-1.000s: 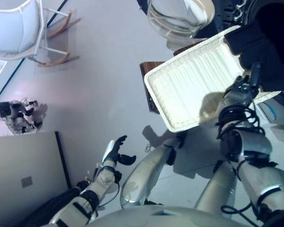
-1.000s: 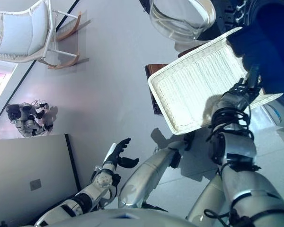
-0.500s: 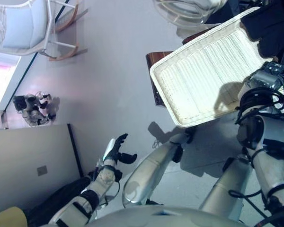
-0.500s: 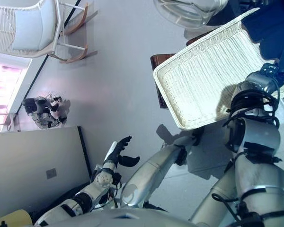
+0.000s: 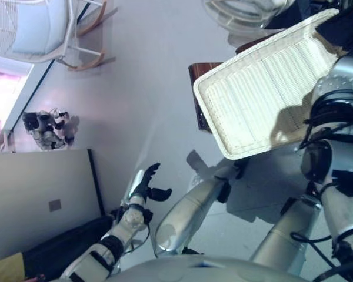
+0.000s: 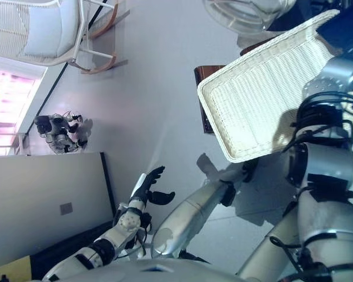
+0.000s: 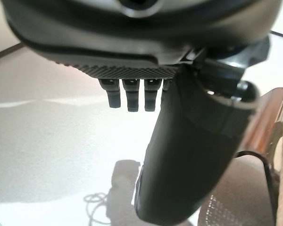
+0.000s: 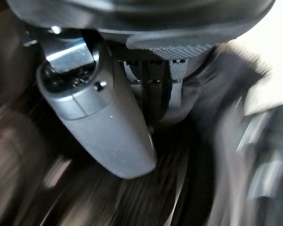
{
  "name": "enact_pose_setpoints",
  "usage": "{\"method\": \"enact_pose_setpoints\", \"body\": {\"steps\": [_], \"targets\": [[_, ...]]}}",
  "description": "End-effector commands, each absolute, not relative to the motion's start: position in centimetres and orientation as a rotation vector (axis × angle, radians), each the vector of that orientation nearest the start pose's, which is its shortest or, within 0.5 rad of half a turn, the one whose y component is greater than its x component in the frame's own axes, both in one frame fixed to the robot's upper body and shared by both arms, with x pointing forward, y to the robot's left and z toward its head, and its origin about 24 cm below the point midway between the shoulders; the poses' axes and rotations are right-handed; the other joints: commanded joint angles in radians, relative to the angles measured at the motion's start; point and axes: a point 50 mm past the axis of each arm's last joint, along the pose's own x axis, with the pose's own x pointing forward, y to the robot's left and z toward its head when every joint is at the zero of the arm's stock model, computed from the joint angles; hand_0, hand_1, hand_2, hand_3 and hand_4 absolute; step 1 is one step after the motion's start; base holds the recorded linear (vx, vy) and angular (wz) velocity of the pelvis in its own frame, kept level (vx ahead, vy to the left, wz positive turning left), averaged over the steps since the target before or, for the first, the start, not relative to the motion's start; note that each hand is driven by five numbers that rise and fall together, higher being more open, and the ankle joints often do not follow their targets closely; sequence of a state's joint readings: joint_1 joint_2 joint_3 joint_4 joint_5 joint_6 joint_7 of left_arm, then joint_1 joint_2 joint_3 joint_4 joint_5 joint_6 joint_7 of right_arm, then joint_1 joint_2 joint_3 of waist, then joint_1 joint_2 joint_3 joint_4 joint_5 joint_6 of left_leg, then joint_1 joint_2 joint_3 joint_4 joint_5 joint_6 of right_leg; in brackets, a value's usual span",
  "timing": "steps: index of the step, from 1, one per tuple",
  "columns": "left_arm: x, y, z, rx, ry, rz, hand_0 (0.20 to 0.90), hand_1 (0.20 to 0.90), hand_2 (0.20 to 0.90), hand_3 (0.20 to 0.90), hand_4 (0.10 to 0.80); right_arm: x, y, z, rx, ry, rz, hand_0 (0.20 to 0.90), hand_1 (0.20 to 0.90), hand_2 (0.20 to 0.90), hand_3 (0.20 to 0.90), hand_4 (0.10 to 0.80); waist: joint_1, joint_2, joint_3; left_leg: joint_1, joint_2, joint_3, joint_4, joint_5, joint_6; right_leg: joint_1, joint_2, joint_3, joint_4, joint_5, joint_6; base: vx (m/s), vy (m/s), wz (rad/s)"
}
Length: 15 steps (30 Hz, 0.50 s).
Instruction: Pick up the clothes and place them into the washing machine
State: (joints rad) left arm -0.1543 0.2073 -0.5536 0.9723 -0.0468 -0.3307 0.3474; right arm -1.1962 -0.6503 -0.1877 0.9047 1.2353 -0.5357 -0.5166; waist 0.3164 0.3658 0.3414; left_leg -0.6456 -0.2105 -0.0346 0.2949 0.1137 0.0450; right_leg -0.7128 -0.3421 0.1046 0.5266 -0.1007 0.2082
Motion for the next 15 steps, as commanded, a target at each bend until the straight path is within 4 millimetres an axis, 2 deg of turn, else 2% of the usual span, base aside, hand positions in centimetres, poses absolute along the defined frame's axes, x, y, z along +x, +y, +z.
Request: {"method": "enact_pose_setpoints", "body": {"steps": [1,3,6,7,8,9,12,15], "targets": [[19.1,20.9,-10.7,0.548,0.526,0.033,0.9,0.9,0.9,0.9,0.8,26.5,-29.0,44.8,0.705,-1.489,-0.258,0.3,0.3,0.3,0.3,0.4,-0.032,-0.019,-0.136,0.025,-0.03,0.007,-0.04,-0.046,-0.074,0.126,0.032,-0.047,0.028,-0.109,-0.112,0.045,0.048,-0.04],[18.9,21.0,-10.9,0.545,0.54,0.029,0.9,0.9,0.9,0.9,0.8,26.3,-28.8,44.7,0.719,-1.504,-0.237,0.3,0.3,0.3,0.3,0.4,-0.038,-0.021,-0.144,0.038,-0.03,0.008,-0.049,-0.043,-0.074,0.145,0.025,-0.054,0.014,-0.105,-0.108,0.022,0.039,-0.03],[18.3,21.3,-11.2,0.552,0.573,0.024,0.9,0.9,0.9,0.9,0.8,28.2,-29.6,42.8,0.756,-1.407,-0.291,0.3,0.3,0.3,0.3,0.4,-0.035,-0.021,-0.157,0.055,-0.031,0.01,-0.068,-0.04,-0.067,0.153,0.024,-0.052,0.003,-0.1,-0.103,-0.004,0.04,0.0],[18.3,21.4,-11.2,0.553,0.573,0.024,0.9,0.9,0.9,0.9,0.8,28.2,-29.7,42.8,0.756,-1.407,-0.29,0.9,0.9,0.9,0.9,0.8,-0.035,-0.022,-0.157,0.056,-0.031,0.011,-0.07,-0.04,-0.067,0.153,0.024,-0.051,0.002,-0.099,-0.103,-0.022,0.053,-0.07],[17.9,21.3,-11.6,0.551,0.604,0.026,0.9,0.9,0.9,0.9,0.8,30.2,-30.3,40.9,0.788,-1.29,-0.359,0.9,0.9,0.9,0.9,0.8,-0.035,-0.022,-0.159,0.062,-0.031,0.015,-0.079,-0.04,-0.059,0.152,0.028,-0.043,-0.001,-0.096,-0.1,-0.029,0.054,-0.08],[17.8,21.1,-11.9,0.541,0.618,0.028,0.9,0.9,0.9,0.9,0.8,31.1,-30.7,39.7,0.813,-1.234,-0.395,0.9,0.9,0.9,0.9,0.8,-0.034,-0.021,-0.158,0.065,-0.03,0.018,-0.083,-0.04,-0.056,0.151,0.028,-0.04,-0.004,-0.094,-0.1,-0.041,0.059,-0.11],[17.9,20.4,-12.0,0.539,0.621,0.005,0.9,0.9,0.9,0.9,0.8,33.3,-31.8,35.5,0.887,-1.078,-0.486,0.9,0.9,0.9,0.9,0.8,-0.035,-0.019,-0.152,0.066,-0.028,0.015,-0.088,-0.034,-0.053,0.154,0.028,-0.041,-0.005,-0.094,-0.102,-0.042,0.008,-0.09],[18.3,20.0,-11.8,0.536,0.605,0.0,0.9,0.9,0.9,0.9,0.8,34.7,-31.8,32.5,0.97,-0.982,-0.526,0.9,0.9,0.9,0.9,0.8,-0.036,-0.008,-0.137,0.065,-0.027,0.009,-0.089,-0.03,-0.052,0.154,0.032,-0.045,-0.002,-0.096,-0.105,-0.05,-0.006,0.01]]}}
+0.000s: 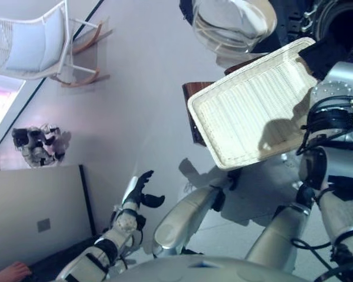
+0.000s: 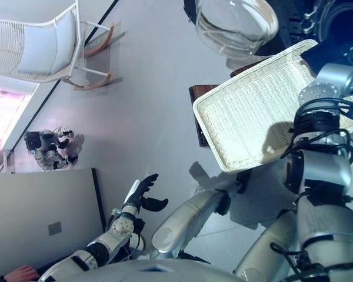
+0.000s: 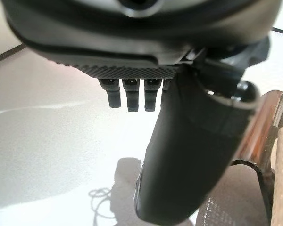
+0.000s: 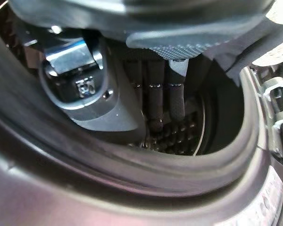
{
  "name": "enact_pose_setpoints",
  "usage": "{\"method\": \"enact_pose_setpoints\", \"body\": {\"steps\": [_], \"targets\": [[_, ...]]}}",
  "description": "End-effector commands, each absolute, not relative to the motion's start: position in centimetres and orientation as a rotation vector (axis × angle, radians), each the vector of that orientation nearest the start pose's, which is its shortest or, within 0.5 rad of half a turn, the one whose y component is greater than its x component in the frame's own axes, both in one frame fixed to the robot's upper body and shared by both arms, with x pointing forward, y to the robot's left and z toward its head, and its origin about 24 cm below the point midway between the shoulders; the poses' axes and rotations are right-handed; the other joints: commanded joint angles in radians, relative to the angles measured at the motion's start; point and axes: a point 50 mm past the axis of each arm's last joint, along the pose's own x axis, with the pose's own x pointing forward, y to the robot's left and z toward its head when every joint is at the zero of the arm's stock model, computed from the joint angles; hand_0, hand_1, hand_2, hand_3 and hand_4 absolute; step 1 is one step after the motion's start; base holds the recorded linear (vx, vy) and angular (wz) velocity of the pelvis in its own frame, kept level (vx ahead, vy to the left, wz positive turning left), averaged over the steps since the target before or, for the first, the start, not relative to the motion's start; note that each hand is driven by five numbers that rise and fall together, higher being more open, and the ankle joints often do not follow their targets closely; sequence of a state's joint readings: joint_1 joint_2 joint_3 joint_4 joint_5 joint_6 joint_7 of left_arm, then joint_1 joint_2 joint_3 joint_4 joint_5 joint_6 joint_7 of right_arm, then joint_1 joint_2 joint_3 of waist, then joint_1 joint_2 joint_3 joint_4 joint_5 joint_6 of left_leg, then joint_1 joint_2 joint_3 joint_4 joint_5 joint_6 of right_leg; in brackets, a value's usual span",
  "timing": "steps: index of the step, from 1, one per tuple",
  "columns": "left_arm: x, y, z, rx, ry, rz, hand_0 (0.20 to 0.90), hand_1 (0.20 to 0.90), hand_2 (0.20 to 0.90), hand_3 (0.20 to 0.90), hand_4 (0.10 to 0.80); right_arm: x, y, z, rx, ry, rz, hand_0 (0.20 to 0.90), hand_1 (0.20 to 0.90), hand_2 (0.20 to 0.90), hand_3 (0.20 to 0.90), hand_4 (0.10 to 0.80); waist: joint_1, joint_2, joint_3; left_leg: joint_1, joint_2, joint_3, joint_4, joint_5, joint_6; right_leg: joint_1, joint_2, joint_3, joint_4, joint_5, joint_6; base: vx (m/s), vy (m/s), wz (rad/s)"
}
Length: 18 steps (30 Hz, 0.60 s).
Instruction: Pick up the clothes and place them into the washing machine
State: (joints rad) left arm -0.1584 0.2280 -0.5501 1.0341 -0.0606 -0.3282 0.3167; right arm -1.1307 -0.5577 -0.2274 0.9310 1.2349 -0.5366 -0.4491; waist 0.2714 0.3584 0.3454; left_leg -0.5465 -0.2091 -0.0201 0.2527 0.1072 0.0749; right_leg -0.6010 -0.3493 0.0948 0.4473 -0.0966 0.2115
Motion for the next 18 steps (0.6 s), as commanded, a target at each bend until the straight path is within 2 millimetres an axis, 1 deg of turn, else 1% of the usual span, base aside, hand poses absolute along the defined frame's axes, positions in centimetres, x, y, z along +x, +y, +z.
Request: {"method": "enact_pose_setpoints", "body": {"steps": [1,4,5,7,8,9,11,13,16,18], "targets": [[18.4,19.8,-11.8,0.532,0.602,-0.002,0.9,0.9,0.9,0.9,0.8,35.1,-31.5,31.4,1.003,-0.952,-0.535,0.9,0.9,0.9,0.9,0.8,0.009,0.003,-0.134,-0.037,-0.028,-0.007,-0.046,-0.024,-0.082,0.04,0.041,-0.036,0.077,-0.102,-0.11,-0.064,-0.018,-0.01],[18.7,19.4,-11.6,0.529,0.587,-0.008,0.9,0.9,0.9,0.9,0.8,36.1,-30.9,28.5,1.068,-0.861,-0.573,0.9,0.9,0.9,0.9,0.8,0.008,0.01,-0.104,-0.052,-0.024,-0.007,-0.035,-0.022,-0.083,0.028,0.049,-0.039,0.089,-0.103,-0.115,-0.065,-0.027,-0.01],[18.7,19.5,-11.6,0.531,0.587,-0.007,0.9,0.9,0.9,0.9,0.8,36.1,-31.0,28.4,1.07,-0.861,-0.572,0.9,0.9,0.9,0.9,0.8,0.008,0.008,-0.104,-0.053,-0.024,-0.007,-0.033,-0.022,-0.084,0.027,0.049,-0.039,0.091,-0.104,-0.116,-0.058,-0.034,0.0],[19.0,19.1,-11.4,0.538,0.569,-0.024,0.9,0.9,0.9,0.9,0.8,36.5,-30.9,26.7,1.12,-0.814,-0.597,0.9,0.9,0.9,0.9,0.8,0.01,0.01,-0.073,-0.071,-0.019,-0.008,-0.023,-0.019,-0.088,0.016,0.06,-0.041,0.099,-0.106,-0.121,-0.064,-0.058,0.0],[19.0,19.1,-11.4,0.539,0.569,-0.024,0.9,0.9,0.9,0.9,0.8,36.5,-31.0,26.6,1.121,-0.814,-0.596,0.9,0.9,0.9,0.9,0.8,0.01,0.009,-0.073,-0.072,-0.018,-0.008,-0.021,-0.019,-0.088,0.015,0.061,-0.041,0.1,-0.106,-0.122,-0.052,-0.054,0.01],[19.2,18.9,-11.3,0.54,0.559,-0.027,0.9,0.9,0.9,0.9,0.8,36.9,-30.7,25.7,1.138,-0.775,-0.608,0.9,0.9,0.9,0.9,0.8,0.011,0.008,-0.058,-0.077,-0.016,-0.009,-0.018,-0.019,-0.088,0.007,0.067,-0.039,0.109,-0.107,-0.124,0.0,0.0,0.0],[19.3,18.8,-11.3,0.54,0.555,-0.028,0.9,0.9,0.9,0.9,0.8,37.2,-30.6,24.5,1.155,-0.734,-0.621,0.9,0.9,0.9,0.9,0.8,0.011,0.003,-0.046,-0.088,-0.015,-0.007,-0.011,-0.019,-0.09,-0.002,0.073,-0.035,0.115,-0.11,-0.128,-0.024,-0.028,0.06],[19.5,18.8,-11.2,0.539,0.551,-0.027,0.9,0.9,0.9,0.9,0.8,37.5,-30.5,23.6,1.171,-0.694,-0.635,0.9,0.9,0.9,0.9,0.8,0.011,0.001,-0.036,-0.101,-0.013,-0.002,-0.004,-0.019,-0.091,-0.015,0.077,-0.033,0.122,-0.111,-0.129,-0.016,-0.009,0.06],[19.8,18.9,-11.0,0.548,0.539,-0.026,0.9,0.9,0.9,0.9,0.8,37.7,-30.9,22.6,1.196,-0.652,-0.667,0.9,0.9,0.9,0.9,0.8,0.015,0.001,-0.025,-0.115,-0.01,-0.002,-0.001,-0.018,-0.093,-0.028,0.079,-0.034,0.129,-0.114,-0.132,-0.009,-0.009,0.04],[19.8,18.9,-10.9,0.55,0.534,-0.027,0.9,0.9,0.9,0.9,0.8,37.7,-31.1,23.0,1.206,-0.66,-0.665,0.9,0.9,0.9,0.9,0.8,0.017,0.002,-0.02,-0.127,-0.01,-0.001,0.005,-0.019,-0.094,-0.04,0.081,-0.032,0.137,-0.118,-0.134,0.0,0.0,0.0]]}}
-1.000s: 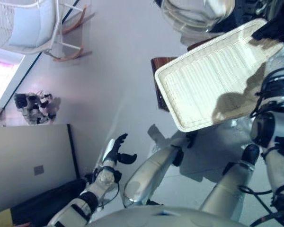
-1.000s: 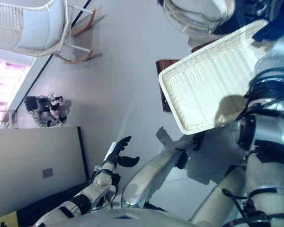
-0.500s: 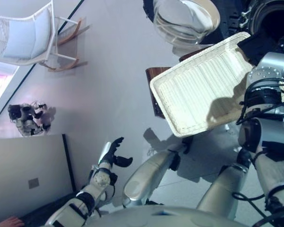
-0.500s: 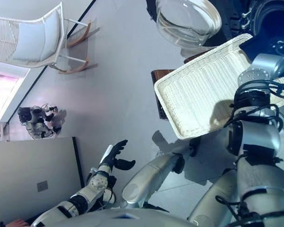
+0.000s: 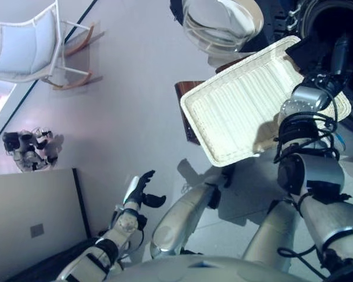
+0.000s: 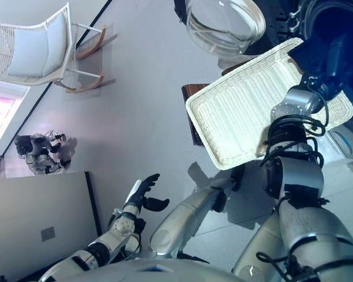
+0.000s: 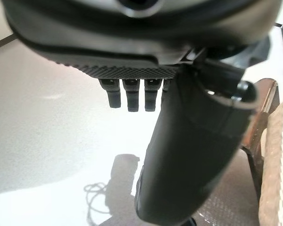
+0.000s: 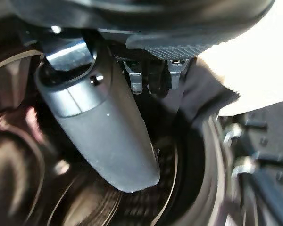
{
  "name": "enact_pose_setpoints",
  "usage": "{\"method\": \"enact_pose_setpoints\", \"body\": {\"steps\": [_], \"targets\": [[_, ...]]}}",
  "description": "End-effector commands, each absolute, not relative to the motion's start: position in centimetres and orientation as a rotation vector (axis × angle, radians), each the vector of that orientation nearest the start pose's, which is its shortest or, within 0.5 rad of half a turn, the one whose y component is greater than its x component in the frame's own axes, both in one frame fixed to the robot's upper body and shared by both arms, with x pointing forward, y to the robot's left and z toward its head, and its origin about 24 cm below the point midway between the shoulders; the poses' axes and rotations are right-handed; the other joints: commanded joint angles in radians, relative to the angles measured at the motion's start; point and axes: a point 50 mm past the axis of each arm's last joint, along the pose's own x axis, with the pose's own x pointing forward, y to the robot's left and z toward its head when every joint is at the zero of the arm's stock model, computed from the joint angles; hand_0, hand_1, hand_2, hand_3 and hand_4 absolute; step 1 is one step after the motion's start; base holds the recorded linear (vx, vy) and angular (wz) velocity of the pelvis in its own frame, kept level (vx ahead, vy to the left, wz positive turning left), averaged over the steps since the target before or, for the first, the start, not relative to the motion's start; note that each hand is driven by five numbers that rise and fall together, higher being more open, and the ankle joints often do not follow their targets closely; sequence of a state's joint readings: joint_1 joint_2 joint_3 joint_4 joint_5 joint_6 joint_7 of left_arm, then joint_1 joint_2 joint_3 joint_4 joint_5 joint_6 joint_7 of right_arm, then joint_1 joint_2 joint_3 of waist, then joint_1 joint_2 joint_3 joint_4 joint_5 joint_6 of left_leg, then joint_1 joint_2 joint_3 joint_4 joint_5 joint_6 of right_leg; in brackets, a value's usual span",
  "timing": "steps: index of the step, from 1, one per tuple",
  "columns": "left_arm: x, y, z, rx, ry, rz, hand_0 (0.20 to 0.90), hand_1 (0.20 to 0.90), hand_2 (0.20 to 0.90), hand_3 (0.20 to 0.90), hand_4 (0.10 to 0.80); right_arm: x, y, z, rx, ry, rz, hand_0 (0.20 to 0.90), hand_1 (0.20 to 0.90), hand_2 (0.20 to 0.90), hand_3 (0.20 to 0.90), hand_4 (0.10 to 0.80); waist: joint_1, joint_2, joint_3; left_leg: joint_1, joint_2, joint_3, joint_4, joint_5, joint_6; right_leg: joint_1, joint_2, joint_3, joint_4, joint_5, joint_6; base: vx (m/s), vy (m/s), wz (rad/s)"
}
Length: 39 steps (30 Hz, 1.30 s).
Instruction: Pick up the clothes and place them into the washing machine
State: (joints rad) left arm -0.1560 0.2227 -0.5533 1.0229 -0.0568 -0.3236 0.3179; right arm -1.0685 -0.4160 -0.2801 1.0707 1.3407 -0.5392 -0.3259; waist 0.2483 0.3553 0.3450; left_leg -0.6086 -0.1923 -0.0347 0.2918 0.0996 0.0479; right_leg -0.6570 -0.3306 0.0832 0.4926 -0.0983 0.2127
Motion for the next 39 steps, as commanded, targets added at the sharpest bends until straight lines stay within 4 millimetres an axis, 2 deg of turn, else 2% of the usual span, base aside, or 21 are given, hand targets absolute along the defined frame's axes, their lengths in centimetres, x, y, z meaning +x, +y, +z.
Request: {"method": "enact_pose_setpoints", "body": {"steps": [1,5,14,18,19,22,23,25,32,33,35,36,37,38,39], "targets": [[19.9,18.9,-10.9,0.549,0.533,-0.024,0.9,0.9,0.9,0.9,0.8,37.6,-31.2,23.0,1.215,-0.661,-0.666,0.9,0.9,0.9,0.9,0.8,0.041,0.006,-0.019,-0.071,-0.027,0.014,-0.031,-0.012,-0.068,0.009,0.064,-0.02,0.097,-0.119,-0.136,0.0,0.0,0.0],[20.0,18.9,-10.8,0.546,0.527,-0.017,0.9,0.9,0.9,0.9,0.8,37.6,-31.6,23.8,1.218,-0.674,-0.664,0.9,0.9,0.9,0.9,0.8,0.047,0.007,-0.013,-0.094,-0.027,0.016,-0.015,-0.016,-0.067,-0.021,0.067,-0.014,0.118,-0.124,-0.139,0.0,0.0,0.0],[20.3,18.7,-10.5,0.543,0.498,-0.023,0.9,0.9,0.9,0.9,0.8,36.1,-34.7,27.1,1.192,-0.75,-0.725,0.9,0.9,0.9,0.9,0.8,0.055,0.017,0.0,-0.186,-0.017,0.039,0.054,-0.038,-0.073,-0.118,0.067,0.002,0.177,-0.132,-0.143,0.003,-0.002,0.02],[20.3,19.1,-10.4,0.546,0.493,0.002,0.9,0.9,0.9,0.9,0.8,35.3,-35.7,29.3,1.127,-0.8,-0.731,0.9,0.9,0.9,0.9,0.8,0.067,0.018,-0.004,-0.237,-0.013,0.054,0.097,-0.056,-0.076,-0.173,0.067,0.011,0.219,-0.147,-0.148,0.049,-0.021,0.01],[20.3,19.0,-10.3,0.542,0.491,0.003,0.9,0.9,0.9,0.9,0.8,35.0,-35.9,29.9,1.108,-0.814,-0.731,0.9,0.9,0.9,0.9,0.8,0.067,0.01,-0.009,-0.239,-0.019,0.051,0.11,-0.081,-0.08,-0.175,0.064,0.022,0.23,-0.17,-0.149,0.041,-0.025,0.06],[20.0,19.0,-10.4,0.534,0.486,0.003,0.9,0.9,0.9,0.9,0.8,33.9,-36.8,32.0,1.032,-0.871,-0.733,0.9,0.9,0.9,0.9,0.8,0.076,0.009,-0.015,-0.266,-0.019,0.059,0.114,-0.07,-0.078,-0.21,0.059,0.022,0.248,-0.163,-0.148,0.026,-0.005,0.14],[20.0,18.9,-10.4,0.532,0.485,0.002,0.9,0.9,0.9,0.9,0.8,33.9,-36.8,32.1,1.029,-0.871,-0.733,0.9,0.9,0.9,0.9,0.8,0.077,0.01,-0.016,-0.268,-0.02,0.059,0.113,-0.069,-0.078,-0.213,0.059,0.023,0.249,-0.164,-0.148,0.075,-0.004,0.09],[19.5,19.1,-10.6,0.527,0.496,0.015,0.9,0.9,0.9,0.9,0.8,33.1,-37.4,33.5,0.973,-0.908,-0.747,0.3,0.3,0.3,0.3,0.4,0.085,0.01,-0.025,-0.27,-0.022,0.06,0.107,-0.07,-0.079,-0.218,0.052,0.022,0.243,-0.162,-0.144,0.074,0.005,0.1],[19.1,19.6,-10.7,0.516,0.503,0.053,0.9,0.9,0.9,0.9,0.8,32.2,-37.0,36.0,0.872,-0.973,-0.731,0.3,0.3,0.3,0.3,0.4,0.095,-0.004,-0.046,-0.256,-0.026,0.055,0.089,-0.063,-0.082,-0.21,0.056,0.017,0.233,-0.159,-0.146,0.074,-0.012,0.04],[18.9,19.7,-10.8,0.512,0.508,0.062,0.9,0.9,0.9,0.9,0.8,32.1,-37.0,36.4,0.851,-0.984,-0.729,0.3,0.3,0.3,0.3,0.4,0.096,-0.015,-0.056,-0.244,-0.032,0.05,0.088,-0.086,-0.085,-0.194,0.055,0.022,0.23,-0.184,-0.145,0.131,-0.051,0.04],[18.9,19.8,-10.7,0.509,0.507,0.071,0.9,0.9,0.9,0.9,0.8,31.9,-36.7,37.1,0.844,-1.012,-0.717,0.3,0.3,0.3,0.3,0.4,0.098,-0.016,-0.058,-0.238,-0.032,0.05,0.082,-0.081,-0.085,-0.189,0.056,0.019,0.223,-0.179,-0.145,0.023,-0.015,0.04],[18.9,20.3,-10.6,0.513,0.504,0.086,0.9,0.9,0.9,0.9,0.8,31.1,-36.4,38.8,0.799,-1.069,-0.687,0.3,0.3,0.3,0.3,0.4,0.102,-0.019,-0.06,-0.238,-0.031,0.05,0.08,-0.061,-0.083,-0.192,0.058,0.011,0.222,-0.162,-0.146,0.034,-0.017,0.04],[18.8,20.4,-10.6,0.512,0.505,0.088,0.9,0.9,0.9,0.9,0.8,30.6,-36.3,39.7,0.774,-1.097,-0.676,0.3,0.3,0.3,0.3,0.4,0.101,-0.029,-0.07,-0.225,-0.038,0.043,0.081,-0.084,-0.086,-0.175,0.055,0.015,0.218,-0.186,-0.145,0.037,-0.019,0.01],[18.8,20.4,-10.6,0.509,0.504,0.087,0.9,0.9,0.9,0.9,0.8,30.6,-36.2,39.9,0.771,-1.098,-0.676,0.3,0.3,0.3,0.3,0.4,0.099,-0.026,-0.069,-0.222,-0.039,0.041,0.08,-0.085,-0.086,-0.172,0.054,0.014,0.218,-0.188,-0.146,0.113,-0.06,-0.02],[18.7,20.8,-10.5,0.519,0.501,0.089,0.9,0.9,0.9,0.9,0.8,29.3,-35.8,42.1,0.74,-1.181,-0.628,0.3,0.3,0.3,0.3,0.4,0.1,-0.035,-0.079,-0.211,-0.037,0.039,0.075,-0.084,-0.092,-0.164,0.051,0.01,0.215,-0.187,-0.146,0.0,0.0,0.0]]}}
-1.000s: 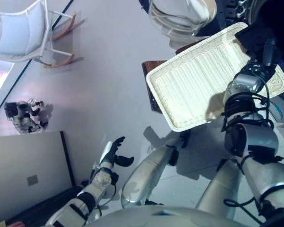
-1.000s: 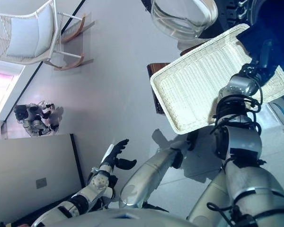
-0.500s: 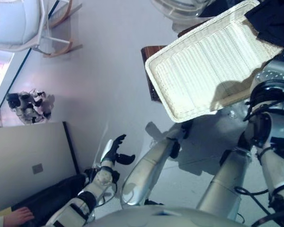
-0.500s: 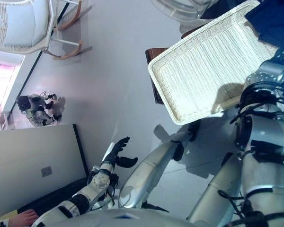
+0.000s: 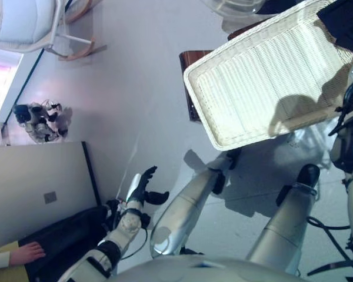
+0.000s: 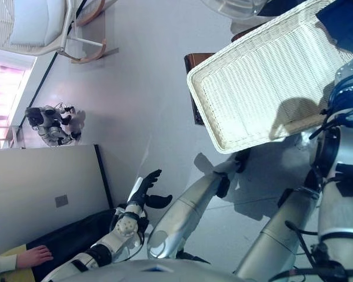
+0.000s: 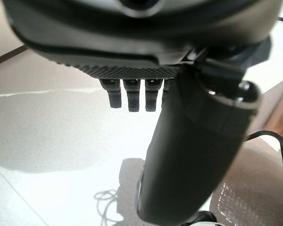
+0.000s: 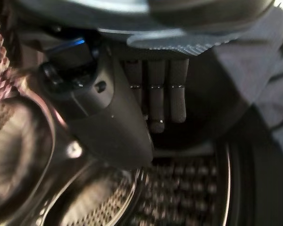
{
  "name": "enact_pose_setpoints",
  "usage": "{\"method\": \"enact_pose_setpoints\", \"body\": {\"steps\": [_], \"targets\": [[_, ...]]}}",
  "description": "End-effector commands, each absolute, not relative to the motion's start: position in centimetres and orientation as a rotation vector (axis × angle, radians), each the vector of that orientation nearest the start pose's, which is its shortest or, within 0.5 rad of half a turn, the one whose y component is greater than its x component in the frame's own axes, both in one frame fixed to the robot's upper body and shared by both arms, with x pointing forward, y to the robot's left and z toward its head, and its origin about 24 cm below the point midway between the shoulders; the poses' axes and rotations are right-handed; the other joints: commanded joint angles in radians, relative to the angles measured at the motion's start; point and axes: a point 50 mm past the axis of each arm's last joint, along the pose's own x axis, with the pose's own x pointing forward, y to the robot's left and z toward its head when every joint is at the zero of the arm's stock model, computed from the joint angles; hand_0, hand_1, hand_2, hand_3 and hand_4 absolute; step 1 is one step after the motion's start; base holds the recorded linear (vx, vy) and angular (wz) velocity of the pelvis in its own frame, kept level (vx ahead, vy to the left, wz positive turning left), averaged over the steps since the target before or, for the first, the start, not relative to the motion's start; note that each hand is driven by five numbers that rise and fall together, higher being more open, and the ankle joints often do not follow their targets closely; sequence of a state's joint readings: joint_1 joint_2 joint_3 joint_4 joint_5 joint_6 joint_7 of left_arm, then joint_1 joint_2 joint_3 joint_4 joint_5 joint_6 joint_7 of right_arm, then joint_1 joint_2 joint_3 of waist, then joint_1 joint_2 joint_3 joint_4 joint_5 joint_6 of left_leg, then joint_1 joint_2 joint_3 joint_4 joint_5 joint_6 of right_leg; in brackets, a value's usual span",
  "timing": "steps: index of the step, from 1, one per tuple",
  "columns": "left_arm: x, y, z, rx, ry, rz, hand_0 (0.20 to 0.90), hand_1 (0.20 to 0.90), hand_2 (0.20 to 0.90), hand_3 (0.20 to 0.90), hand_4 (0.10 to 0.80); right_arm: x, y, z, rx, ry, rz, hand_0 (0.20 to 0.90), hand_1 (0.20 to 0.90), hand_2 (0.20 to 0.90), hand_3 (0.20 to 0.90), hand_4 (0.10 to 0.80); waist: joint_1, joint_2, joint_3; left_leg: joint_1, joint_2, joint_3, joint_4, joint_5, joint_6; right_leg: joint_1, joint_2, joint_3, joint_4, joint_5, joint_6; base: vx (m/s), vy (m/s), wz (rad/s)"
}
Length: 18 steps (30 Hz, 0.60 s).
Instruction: Pick up the clothes and place them into the washing machine
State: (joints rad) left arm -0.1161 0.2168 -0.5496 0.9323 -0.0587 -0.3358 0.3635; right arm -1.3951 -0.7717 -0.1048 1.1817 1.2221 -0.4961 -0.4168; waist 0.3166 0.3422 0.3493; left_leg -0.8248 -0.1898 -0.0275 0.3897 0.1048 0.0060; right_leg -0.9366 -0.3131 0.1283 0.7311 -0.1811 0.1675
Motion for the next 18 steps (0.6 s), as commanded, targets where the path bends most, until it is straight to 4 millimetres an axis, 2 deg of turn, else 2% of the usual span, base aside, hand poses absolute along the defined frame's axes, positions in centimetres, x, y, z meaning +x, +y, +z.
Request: {"method": "enact_pose_setpoints", "body": {"steps": [1,2,3,5,6,7,8,11,12,13,16,17,18], "targets": [[18.8,20.8,-10.4,0.519,0.497,0.086,0.9,0.9,0.9,0.9,0.8,29.1,-35.3,42.8,0.728,-1.204,-0.602,0.3,0.3,0.3,0.3,0.4,0.032,-0.021,-0.085,0.012,-0.038,0.03,-0.027,-0.089,-0.051,0.119,0.034,-0.036,-0.023,-0.105,-0.1,0.0,0.0,0.0],[18.8,20.7,-10.4,0.516,0.497,0.085,0.9,0.9,0.9,0.9,0.8,29.1,-35.3,42.9,0.726,-1.205,-0.6,0.3,0.3,0.3,0.3,0.4,0.03,-0.018,-0.084,0.013,-0.038,0.029,-0.029,-0.088,-0.051,0.12,0.034,-0.037,-0.024,-0.105,-0.1,0.004,-0.015,0.05],[18.8,21.1,-10.3,0.518,0.494,0.095,0.9,0.9,0.9,0.9,0.8,28.4,-34.2,44.3,0.719,-1.275,-0.528,0.3,0.3,0.3,0.3,0.4,0.029,-0.023,-0.088,0.019,-0.036,0.03,-0.032,-0.085,-0.055,0.127,0.037,-0.038,-0.022,-0.107,-0.101,-0.003,-0.02,0.06],[18.9,21.2,-10.3,0.514,0.494,0.101,0.9,0.9,0.9,0.9,0.8,28.6,-33.3,44.2,0.719,-1.288,-0.489,0.3,0.3,0.3,0.3,0.4,0.023,-0.024,-0.082,0.025,-0.037,0.03,-0.029,-0.082,-0.058,0.139,0.038,-0.038,-0.024,-0.106,-0.103,0.0,0.0,0.0],[18.9,21.1,-10.4,0.512,0.509,0.097,0.9,0.9,0.9,0.9,0.8,30.1,-33.0,42.5,0.725,-1.214,-0.508,0.46,0.46,0.46,0.46,0.507,0.019,-0.025,-0.083,0.04,-0.034,0.031,-0.036,-0.078,-0.053,0.145,0.046,-0.034,-0.026,-0.098,-0.101,0.0,0.0,0.0],[18.9,21.3,-10.5,0.52,0.518,0.101,0.9,0.9,0.9,0.9,0.8,31.1,-32.9,41.4,0.731,-1.162,-0.527,0.9,0.9,0.9,0.9,0.8,0.015,-0.03,-0.079,0.046,-0.033,0.034,-0.039,-0.074,-0.054,0.153,0.05,-0.032,-0.03,-0.093,-0.101,-0.1,0.058,-0.01],[18.9,21.1,-10.7,0.515,0.528,0.096,0.9,0.9,0.9,0.9,0.8,31.8,-32.7,40.4,0.753,-1.127,-0.529,0.9,0.9,0.9,0.9,0.8,0.011,-0.024,-0.07,0.046,-0.03,0.037,-0.043,-0.05,-0.047,0.158,0.06,-0.034,-0.036,-0.069,-0.102,-0.073,0.036,-0.07],[18.6,20.3,-11.2,0.506,0.559,0.061,0.9,0.9,0.9,0.9,0.8,34.8,-31.9,35.6,0.848,-0.957,-0.55,0.9,0.9,0.9,0.9,0.8,0.009,-0.029,-0.078,0.091,-0.029,0.032,-0.062,-0.051,-0.034,0.203,0.067,-0.037,-0.057,-0.066,-0.101,-0.009,0.006,-0.14],[18.6,20.3,-11.4,0.507,0.573,0.057,0.9,0.9,0.9,0.9,0.8,35.8,-31.5,33.2,0.864,-0.877,-0.564,0.9,0.9,0.9,0.9,0.8,0.008,-0.037,-0.081,0.108,-0.026,0.028,-0.07,-0.049,-0.031,0.228,0.069,-0.042,-0.07,-0.067,-0.099,0.04,-0.021,-0.21],[18.5,20.2,-11.6,0.516,0.586,0.046,0.9,0.9,0.9,0.9,0.8,36.3,-31.2,31.9,0.892,-0.842,-0.561,0.9,0.9,0.9,0.9,0.8,0.006,-0.041,-0.084,0.126,-0.026,0.024,-0.078,-0.048,-0.028,0.253,0.067,-0.049,-0.086,-0.066,-0.099,0.04,-0.031,-0.21],[18.2,19.9,-12.0,0.522,0.617,0.024,0.9,0.9,0.9,0.9,0.8,38.2,-28.9,26.4,0.957,-0.683,-0.549,0.9,0.9,0.9,0.9,0.8,-0.004,-0.058,-0.087,0.187,-0.025,0.008,-0.104,-0.036,-0.026,0.336,0.067,-0.076,-0.12,-0.064,-0.098,0.042,-0.03,-0.12],[18.1,20.1,-12.0,0.525,0.62,0.025,0.9,0.9,0.9,0.9,0.8,38.2,-28.8,26.2,0.959,-0.679,-0.55,0.9,0.9,0.9,0.9,0.8,-0.009,-0.058,-0.084,0.198,-0.026,0.004,-0.108,-0.034,-0.026,0.348,0.066,-0.081,-0.125,-0.064,-0.099,0.068,-0.059,-0.02],[17.9,19.6,-12.2,0.521,0.635,0.0,0.9,0.9,0.9,0.9,0.8,38.8,-27.7,22.4,0.985,-0.569,-0.561,0.9,0.9,0.9,0.9,0.8,-0.006,-0.078,-0.099,0.234,-0.024,-0.009,-0.119,-0.037,-0.022,0.398,0.063,-0.098,-0.147,-0.064,-0.098,0.091,-0.077,0.0]]}}
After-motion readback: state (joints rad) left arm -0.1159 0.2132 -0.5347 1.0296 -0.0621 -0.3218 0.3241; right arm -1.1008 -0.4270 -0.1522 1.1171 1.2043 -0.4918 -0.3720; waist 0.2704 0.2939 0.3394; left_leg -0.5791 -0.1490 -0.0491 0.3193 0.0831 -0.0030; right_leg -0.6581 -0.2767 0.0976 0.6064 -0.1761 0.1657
